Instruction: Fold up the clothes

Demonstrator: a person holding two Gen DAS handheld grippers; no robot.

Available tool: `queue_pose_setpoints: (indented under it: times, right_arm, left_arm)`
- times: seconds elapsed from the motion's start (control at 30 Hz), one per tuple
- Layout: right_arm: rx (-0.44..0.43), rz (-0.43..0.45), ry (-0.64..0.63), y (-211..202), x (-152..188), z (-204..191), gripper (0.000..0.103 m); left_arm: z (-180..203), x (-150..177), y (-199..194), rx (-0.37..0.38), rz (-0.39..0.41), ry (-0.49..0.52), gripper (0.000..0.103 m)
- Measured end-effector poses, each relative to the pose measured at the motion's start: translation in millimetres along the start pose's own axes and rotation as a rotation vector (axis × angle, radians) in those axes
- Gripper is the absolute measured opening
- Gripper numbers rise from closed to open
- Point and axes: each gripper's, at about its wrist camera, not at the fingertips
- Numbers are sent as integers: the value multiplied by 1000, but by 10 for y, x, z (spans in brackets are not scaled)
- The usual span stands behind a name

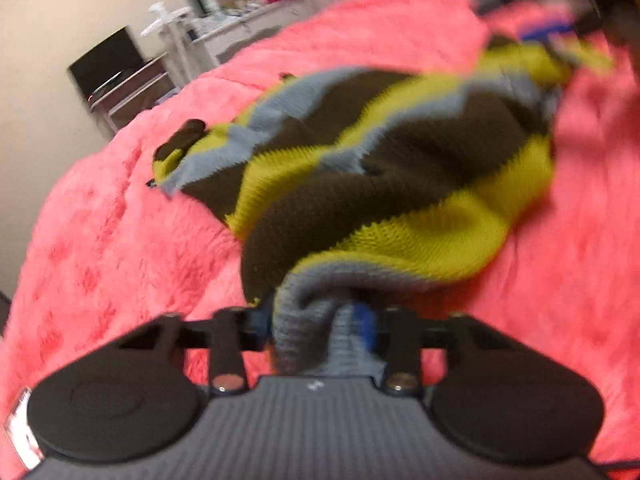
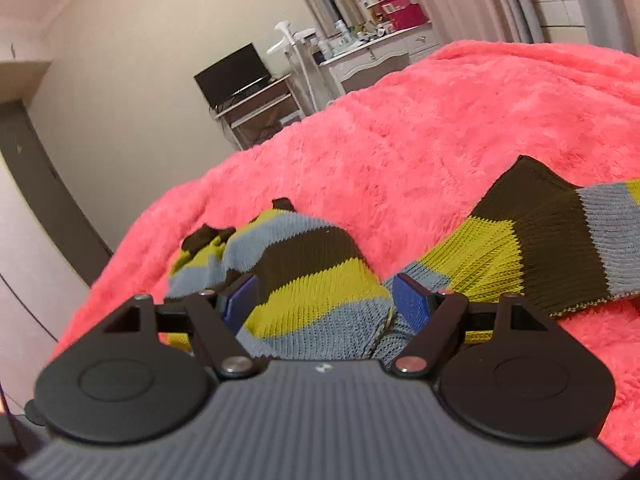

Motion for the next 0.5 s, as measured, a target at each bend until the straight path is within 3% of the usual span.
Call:
queue_pose_setpoints:
  times: [0.17, 0.3, 0.43, 0.5]
  right_arm:
    - [-9, -24, 42, 10, -10, 70, 77]
    - [-42, -19, 20, -46, -20, 37, 78]
    - [-189, 20, -103, -202, -15, -157, 79]
    - [-271, 55, -300, -350, 82, -420, 78]
  left_arm:
    - [74, 57, -259, -16, 162, 8, 19]
    - [-9, -25, -523, -24, 273, -87, 15]
    - [-280, -47, -843, -39, 413, -237, 13]
    - [-348, -5, -897, -79, 448, -251, 13]
Point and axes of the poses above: each gripper's, at about its wrist camera, not at the fingertips, and y roughly the way its jaws point, z to its right, x to its underside, and after that the axes turned 10 degrees about x, right-handed
